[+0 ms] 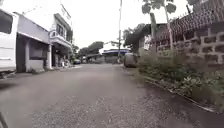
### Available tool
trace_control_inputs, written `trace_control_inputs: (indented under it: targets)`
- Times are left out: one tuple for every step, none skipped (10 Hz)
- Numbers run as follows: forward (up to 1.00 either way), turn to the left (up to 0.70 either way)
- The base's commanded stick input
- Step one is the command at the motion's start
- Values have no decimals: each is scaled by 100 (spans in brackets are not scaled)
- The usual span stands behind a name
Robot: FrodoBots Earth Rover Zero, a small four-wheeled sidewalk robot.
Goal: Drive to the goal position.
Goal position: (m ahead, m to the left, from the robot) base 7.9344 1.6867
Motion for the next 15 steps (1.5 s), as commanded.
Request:
trace_control_inputs:
  targets:
    - [85, 10]
    - [85, 10]
    - [85, 10]
    - [85, 10]
    - [85, 10]
    - [85, 10]
    - [92, 10]
    - [100, 10]
    - [100, 10]
    - [100, 10]
    - [100, 10]
    - [100, -30]
    - [100, -7]
    - [100, 10]
    - [100, 10]
